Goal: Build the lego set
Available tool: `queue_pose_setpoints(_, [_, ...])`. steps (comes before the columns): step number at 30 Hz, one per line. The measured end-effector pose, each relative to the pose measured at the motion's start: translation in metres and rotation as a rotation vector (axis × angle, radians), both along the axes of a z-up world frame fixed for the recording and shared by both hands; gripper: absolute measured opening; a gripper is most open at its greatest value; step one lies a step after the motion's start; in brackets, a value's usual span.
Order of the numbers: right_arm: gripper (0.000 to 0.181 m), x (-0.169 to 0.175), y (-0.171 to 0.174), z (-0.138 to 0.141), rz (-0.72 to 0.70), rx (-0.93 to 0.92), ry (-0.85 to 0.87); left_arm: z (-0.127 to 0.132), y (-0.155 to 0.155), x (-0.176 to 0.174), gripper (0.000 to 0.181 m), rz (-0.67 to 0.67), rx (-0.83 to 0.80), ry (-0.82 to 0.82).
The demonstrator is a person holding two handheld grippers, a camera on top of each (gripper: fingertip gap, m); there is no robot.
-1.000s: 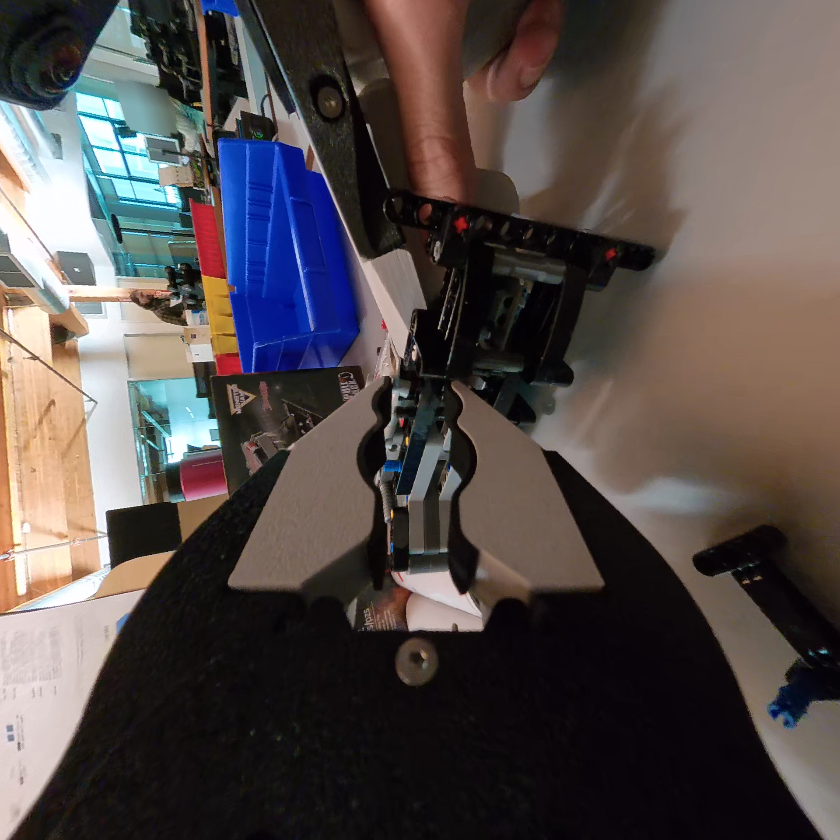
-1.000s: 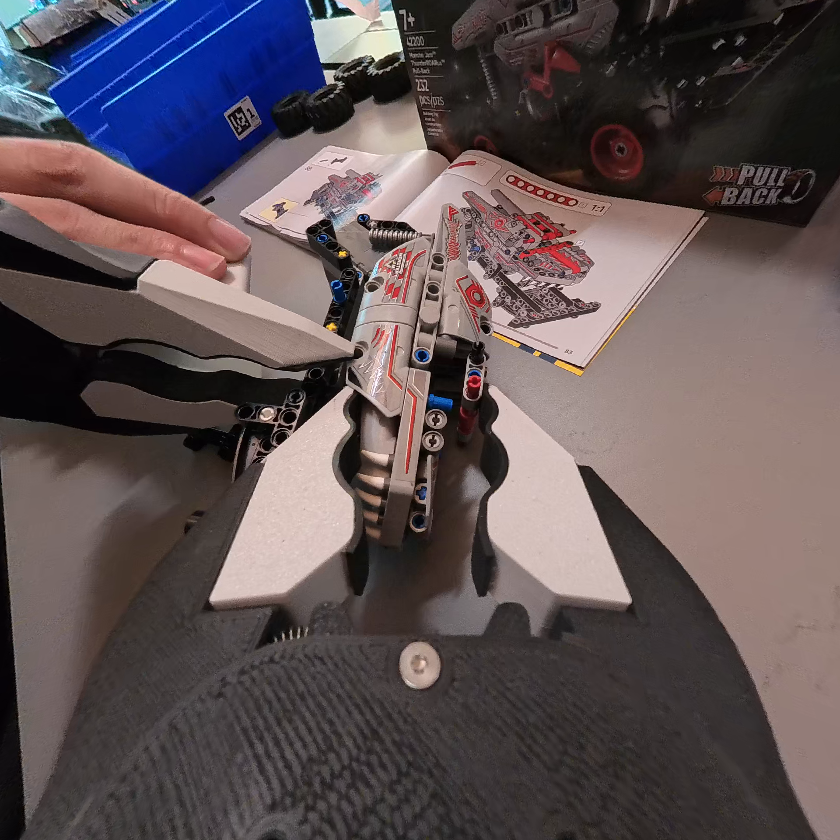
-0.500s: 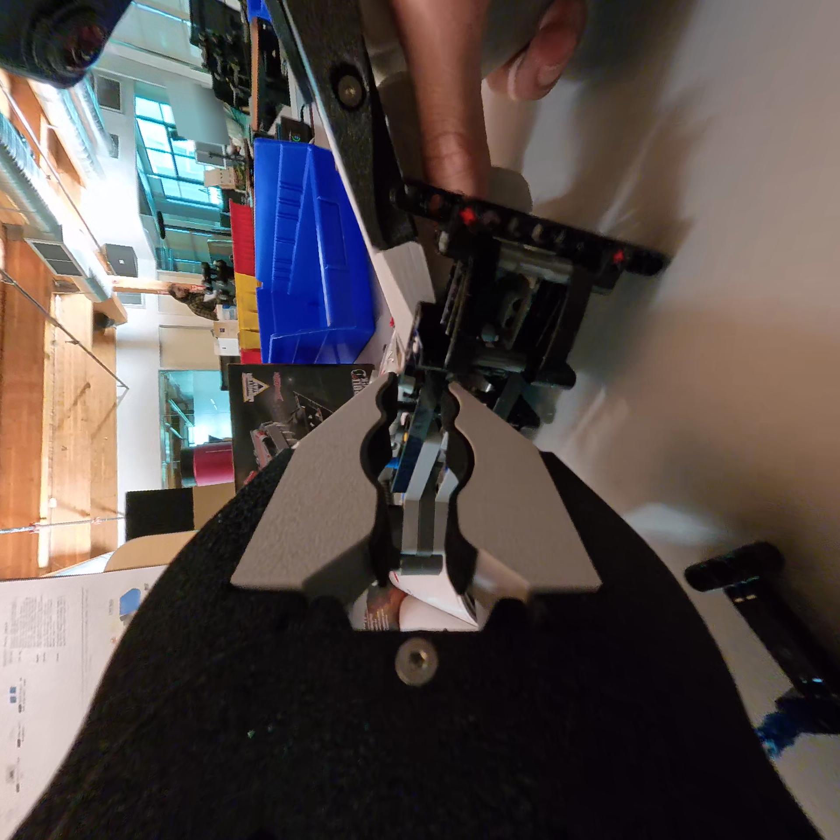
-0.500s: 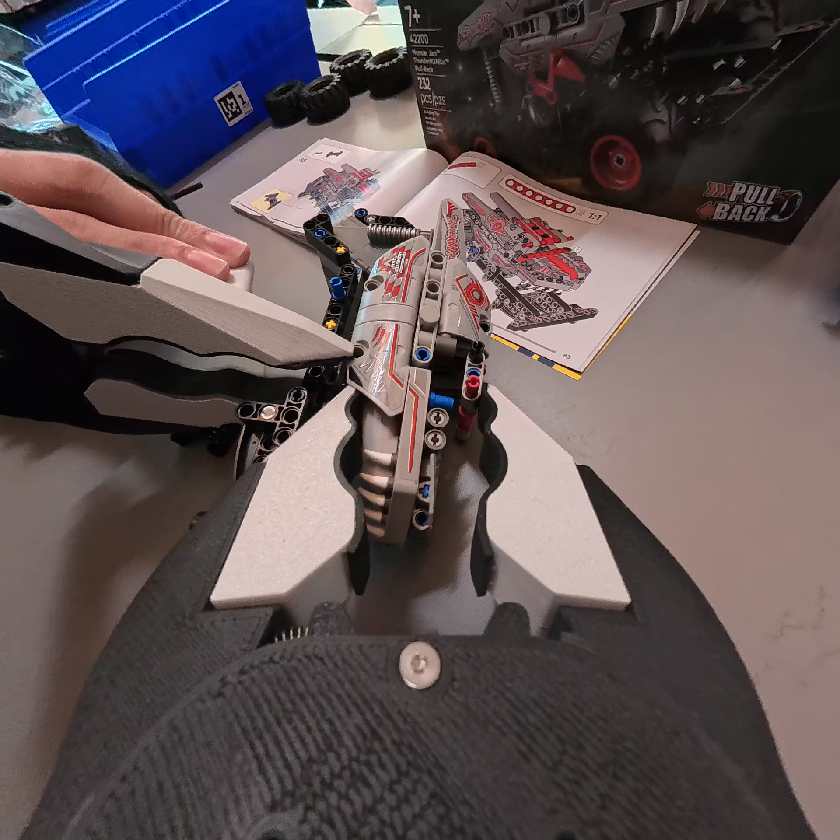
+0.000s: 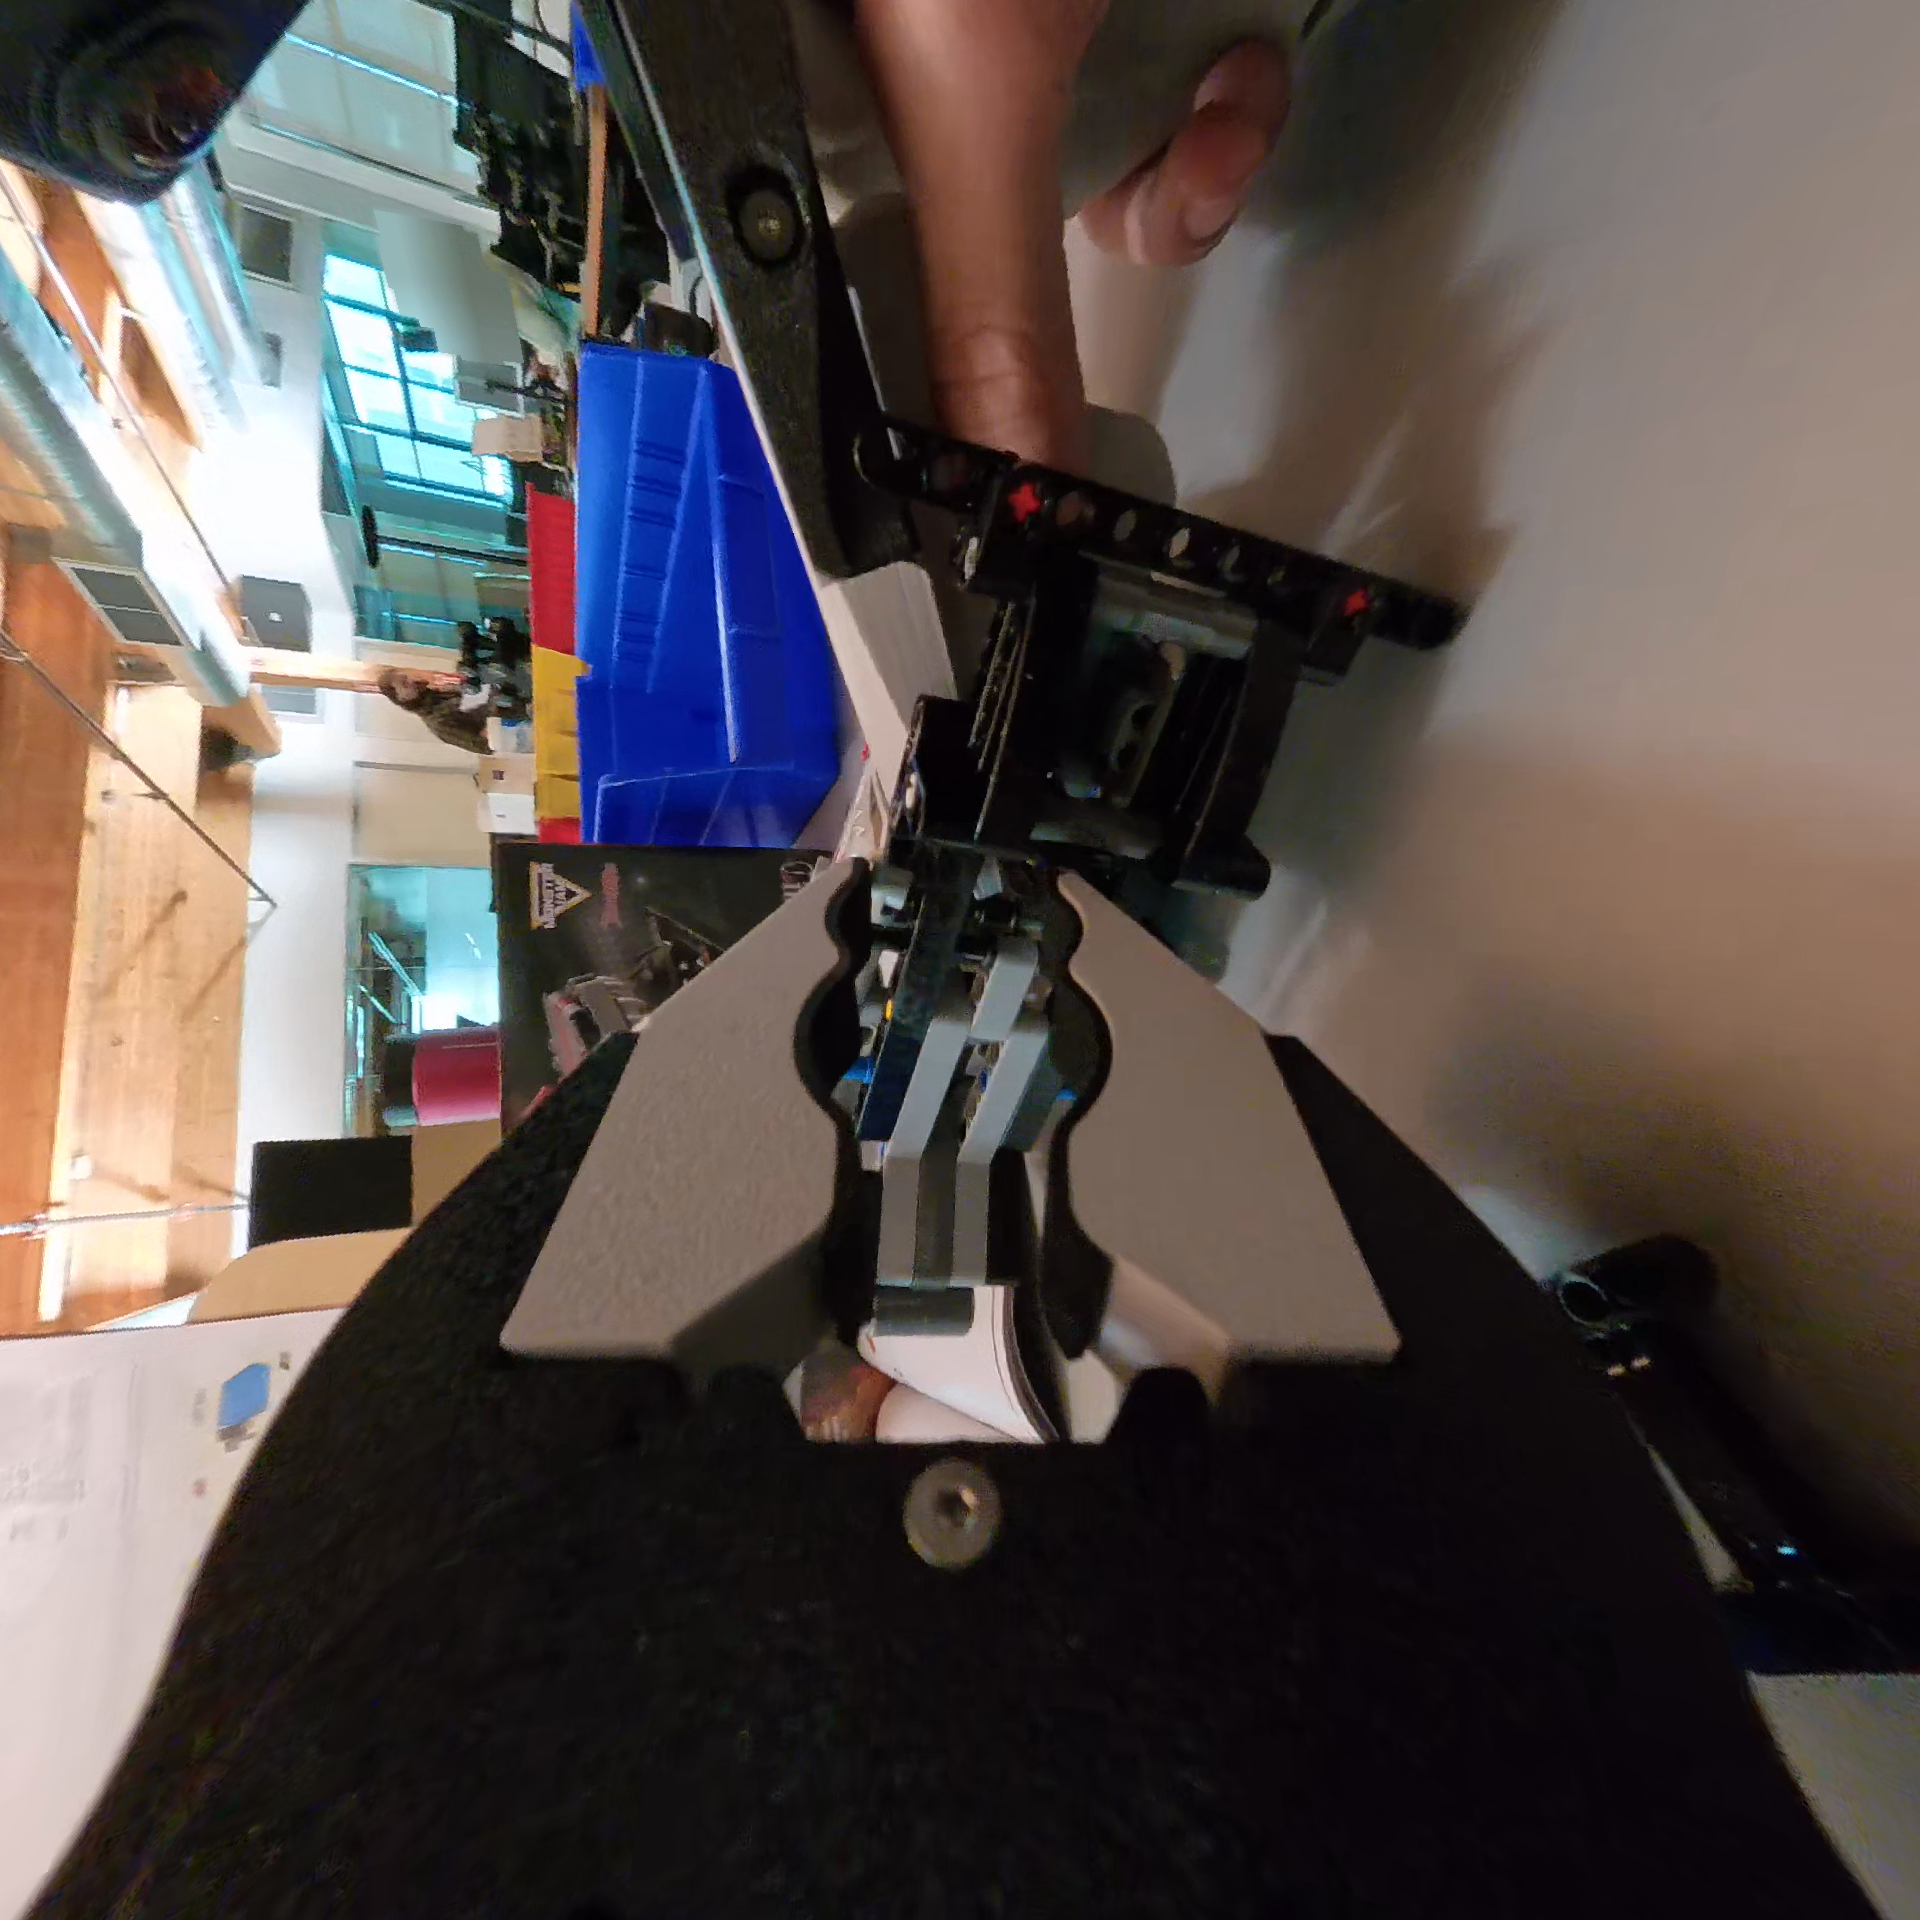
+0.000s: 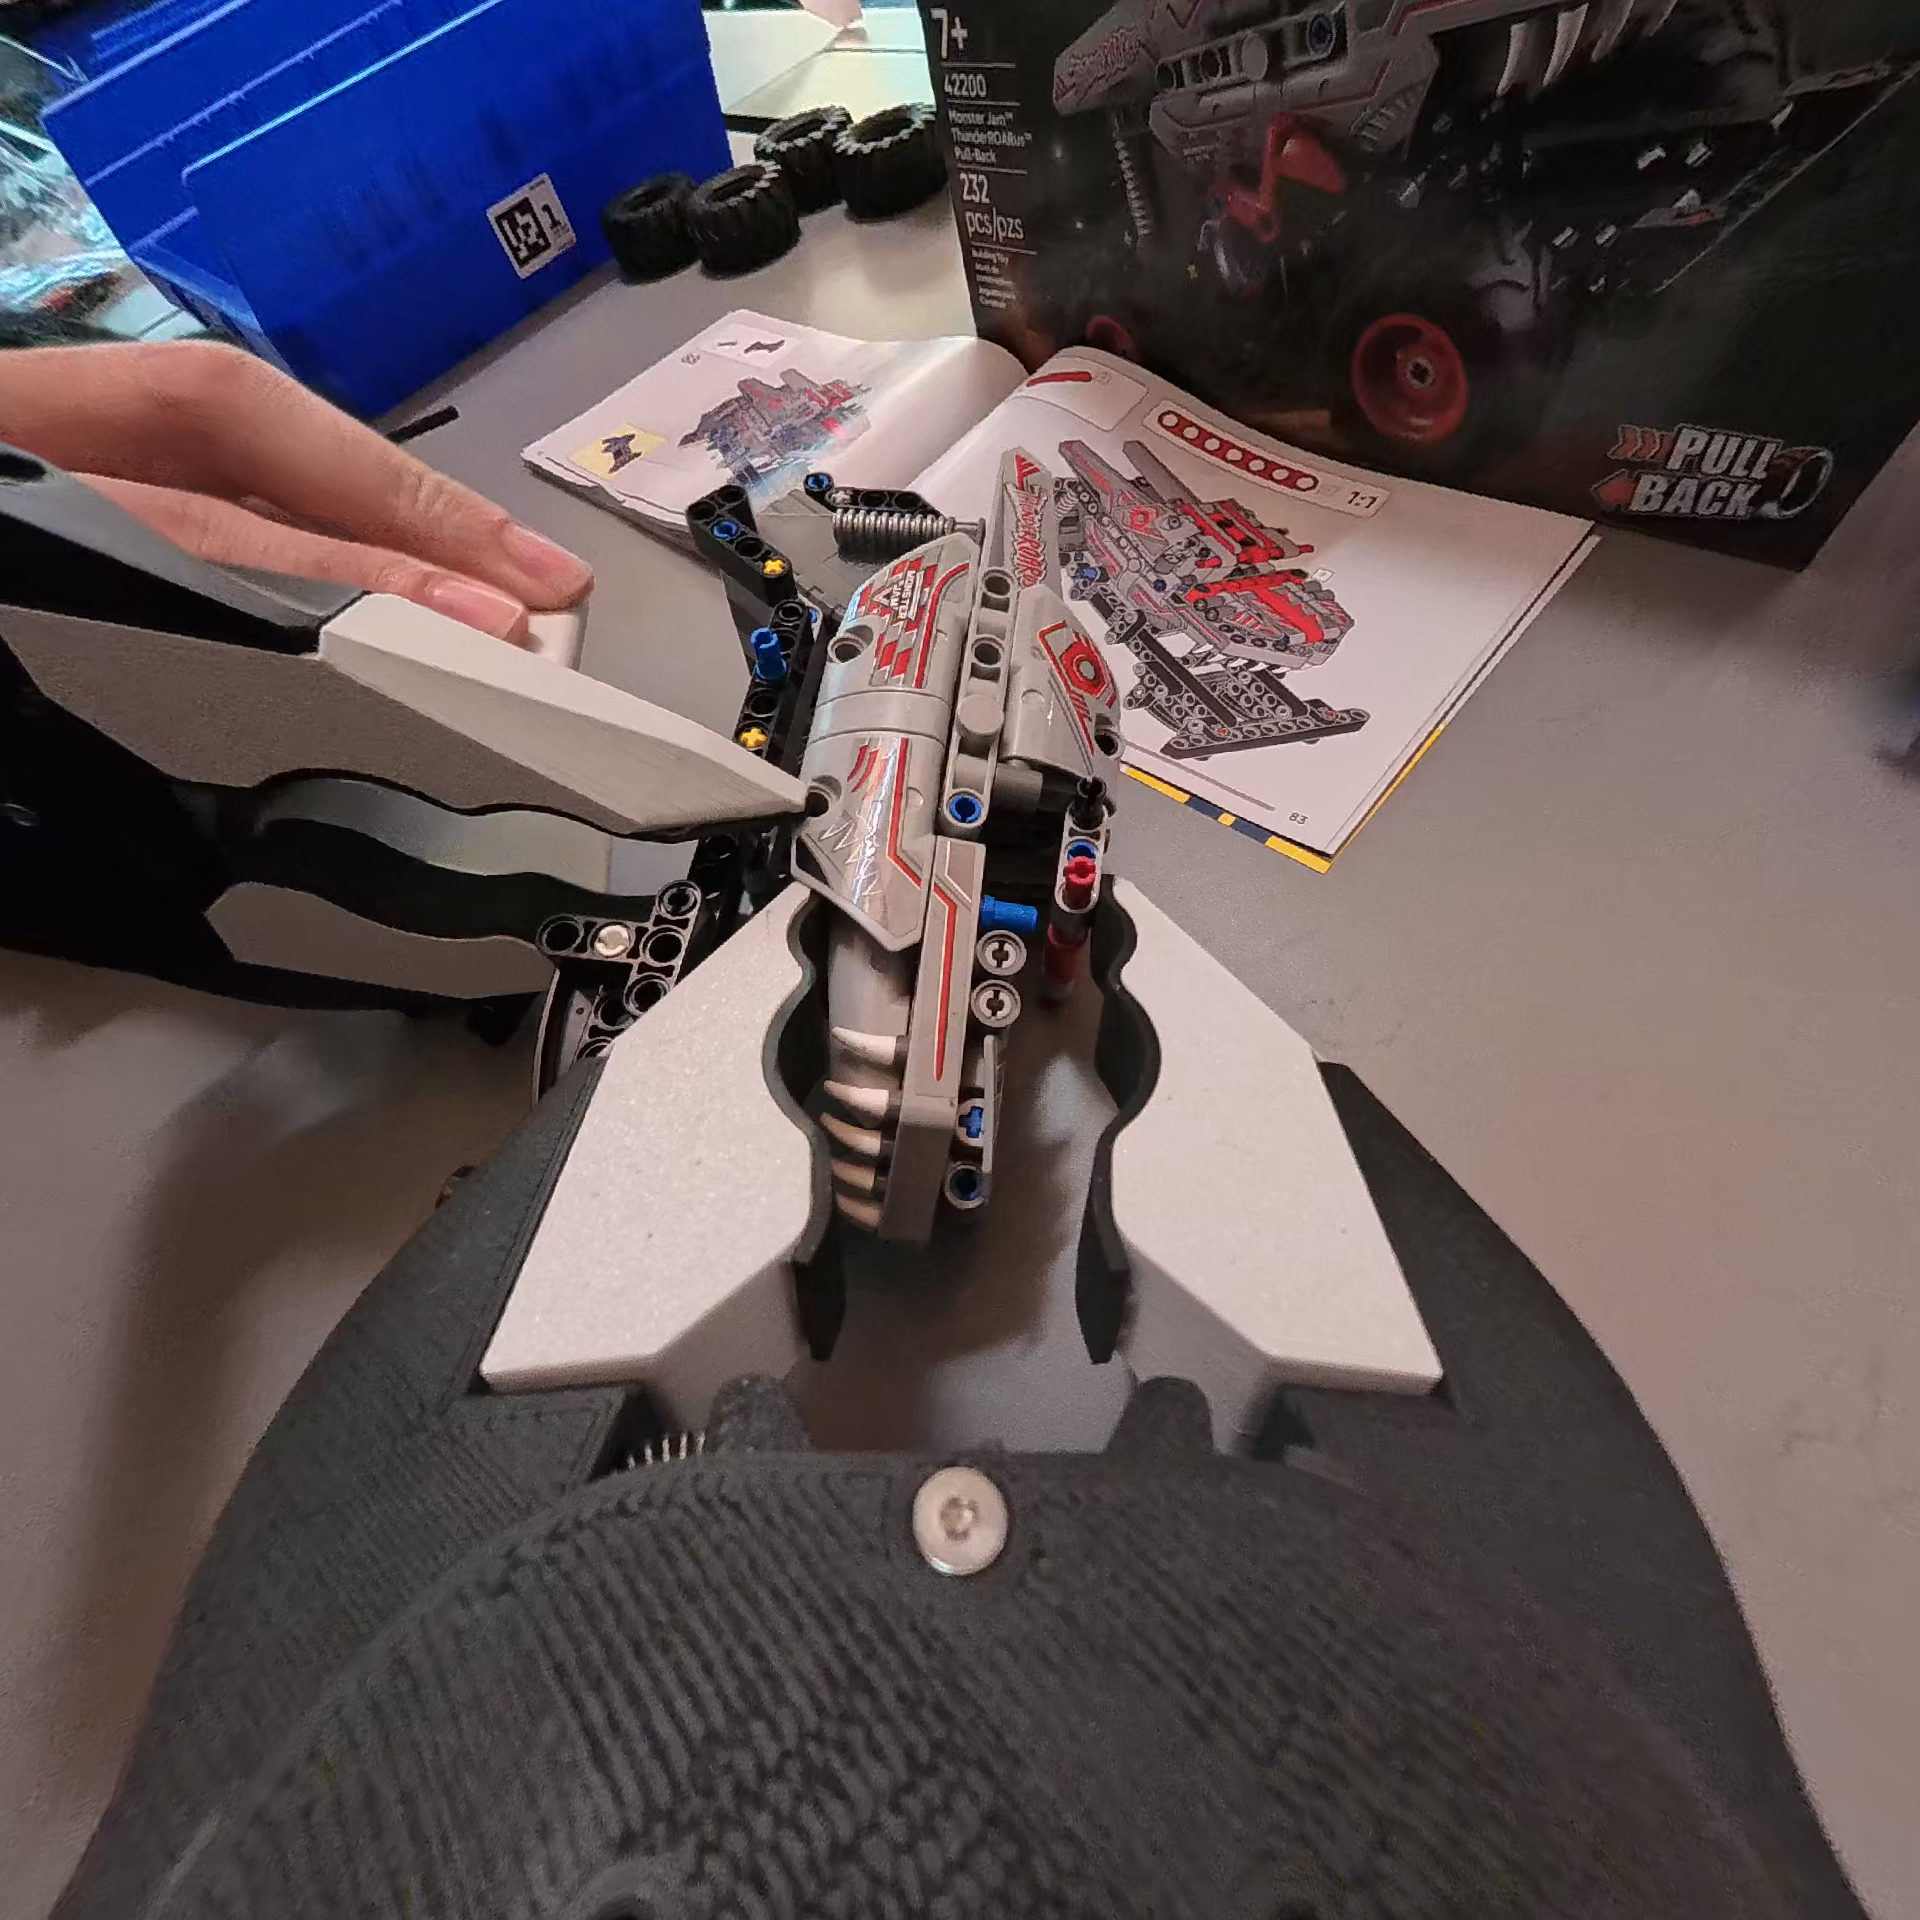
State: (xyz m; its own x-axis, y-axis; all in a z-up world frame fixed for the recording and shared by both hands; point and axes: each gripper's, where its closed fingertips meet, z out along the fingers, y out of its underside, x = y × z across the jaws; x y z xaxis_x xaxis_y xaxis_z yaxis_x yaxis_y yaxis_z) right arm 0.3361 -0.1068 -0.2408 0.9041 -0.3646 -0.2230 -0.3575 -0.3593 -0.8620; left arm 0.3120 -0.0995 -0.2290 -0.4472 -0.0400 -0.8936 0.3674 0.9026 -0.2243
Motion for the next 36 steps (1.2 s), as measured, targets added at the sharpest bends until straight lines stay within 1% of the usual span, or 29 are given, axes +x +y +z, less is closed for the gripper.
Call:
queue_pose_setpoints(5, [0.05,-0.001,0.001,0.0,0.01,0.001,0.002,0.001,-0.003,0.0,0.029,-0.025,-0.033,0.021])
queue_pose_setpoints(7, [0.05,-0.001,0.001,0.0,0.011,0.0,0.001,0.005,-0.004,0.0,0.022,-0.024,-0.035,0.008])
queue_pose_setpoints(15, [0.05,-0.001,0.001,0.0,0.012,0.003,0.004,0.006,-0.017,0.001,0.02,-0.019,-0.048,-0.022])
queue_pose_setpoints(16, [0.05,-0.001,0.0,0.0,0.011,0.003,0.003,0.006,-0.017,0.002,0.02,-0.02,-0.045,-0.029])
queue_pose_setpoints(17, [0.05,-0.001,0.0,0.0,0.011,0.001,0.001,0.004,-0.01,0.0,0.02,-0.018,-0.043,-0.035])
queue_pose_setpoints(21, [0.049,-0.002,0.0,0.0,0.011,-0.003,-0.008,0.003,-0.012,0.0,0.021,-0.013,-0.036,-0.041])
queue_pose_setpoints(25, [0.05,-0.002,0.001,0.0,0.013,-0.002,-0.006,0.004,-0.011,-0.001,0.018,-0.024,0.025,0.008])
queue_pose_setpoints(28, [0.05,-0.002,0.001,0.0,0.013,-0.002,-0.004,0.004,-0.011,-0.001,0.017,-0.036,0.043,0.024])
queue_pose_setpoints(30, [0.05,-0.002,0.001,0.0,0.013,-0.006,-0.014,0.004,-0.012,-0.001,0.017,-0.03,0.044,0.033])
queue_pose_setpoints(32, [0.05,-0.002,0.001,0.0,0.013,-0.005,-0.011,0.005,-0.013,-0.001,0.017,-0.026,0.046,0.008])
queue_pose_setpoints(36, [0.049,-0.002,0.001,0.0,0.013,-0.01,-0.024,0.004,-0.013,-0.001,0.016,-0.031,-0.009,-0.02])
